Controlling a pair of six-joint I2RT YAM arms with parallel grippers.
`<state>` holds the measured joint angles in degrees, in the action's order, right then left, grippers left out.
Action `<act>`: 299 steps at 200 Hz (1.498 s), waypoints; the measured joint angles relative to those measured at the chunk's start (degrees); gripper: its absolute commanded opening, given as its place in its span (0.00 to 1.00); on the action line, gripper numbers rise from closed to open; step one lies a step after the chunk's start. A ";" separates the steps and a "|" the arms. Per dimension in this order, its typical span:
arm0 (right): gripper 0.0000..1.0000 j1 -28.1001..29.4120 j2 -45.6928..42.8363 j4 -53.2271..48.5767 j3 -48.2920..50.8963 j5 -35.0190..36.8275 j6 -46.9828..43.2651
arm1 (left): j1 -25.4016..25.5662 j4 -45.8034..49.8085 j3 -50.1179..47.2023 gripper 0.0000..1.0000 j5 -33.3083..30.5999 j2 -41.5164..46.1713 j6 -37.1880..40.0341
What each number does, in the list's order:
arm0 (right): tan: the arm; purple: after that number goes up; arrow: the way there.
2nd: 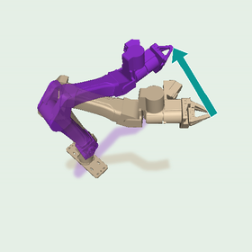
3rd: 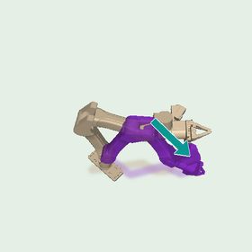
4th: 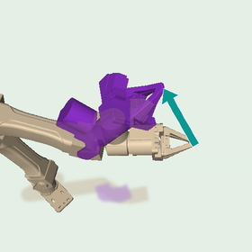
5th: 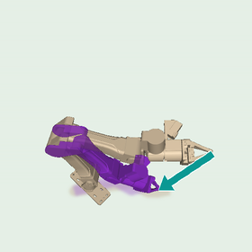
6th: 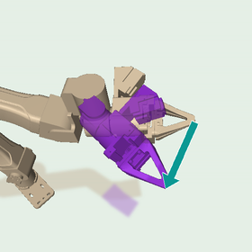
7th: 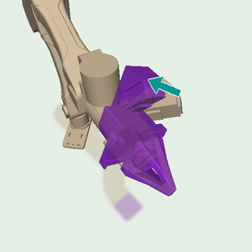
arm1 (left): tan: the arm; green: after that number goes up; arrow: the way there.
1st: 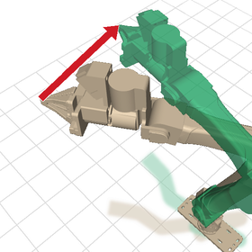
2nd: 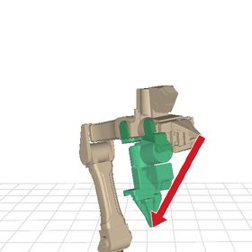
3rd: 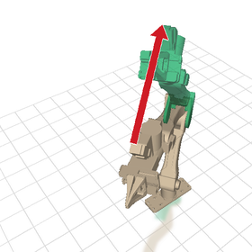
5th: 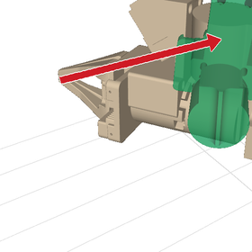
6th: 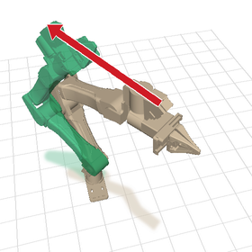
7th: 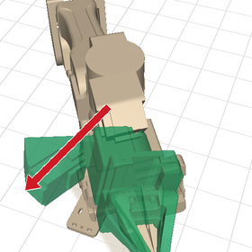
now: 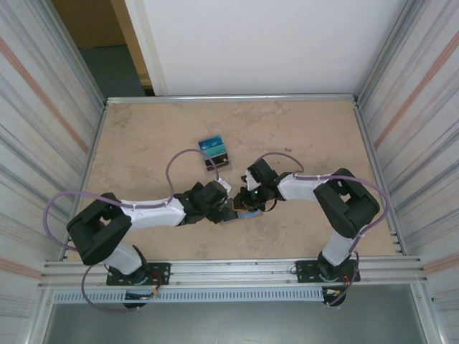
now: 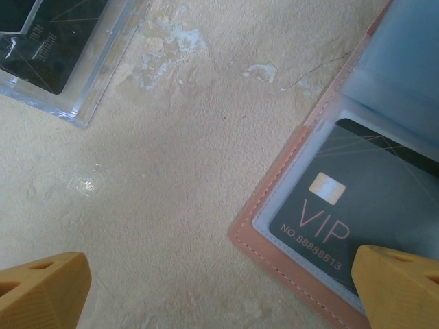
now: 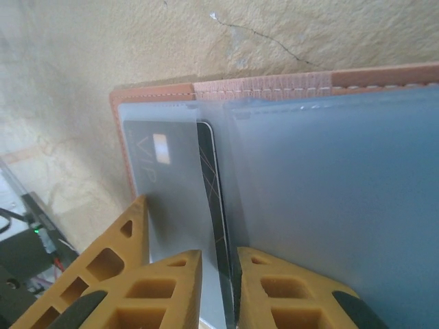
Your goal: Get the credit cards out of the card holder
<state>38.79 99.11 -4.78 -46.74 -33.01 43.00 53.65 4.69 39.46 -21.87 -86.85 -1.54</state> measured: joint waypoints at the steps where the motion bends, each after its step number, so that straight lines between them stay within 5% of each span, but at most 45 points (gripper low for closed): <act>1: 0.20 -0.04 0.00 0.11 0.04 -0.11 0.09 | 0.00 0.02 0.02 0.99 -0.07 0.00 0.00; 126: 0.07 -4.15 1.22 16.04 6.21 -11.63 6.88 | 0.11 1.36 1.36 0.99 -1.77 -1.07 0.02; 299: 0.00 -6.91 0.96 18.47 8.39 -13.16 7.37 | 0.39 0.81 2.64 0.99 -1.75 -2.58 -0.02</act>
<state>31.88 100.07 13.69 -38.35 -46.17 50.37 54.04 5.50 42.11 -23.62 -89.43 -1.56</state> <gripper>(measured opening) 0.055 0.987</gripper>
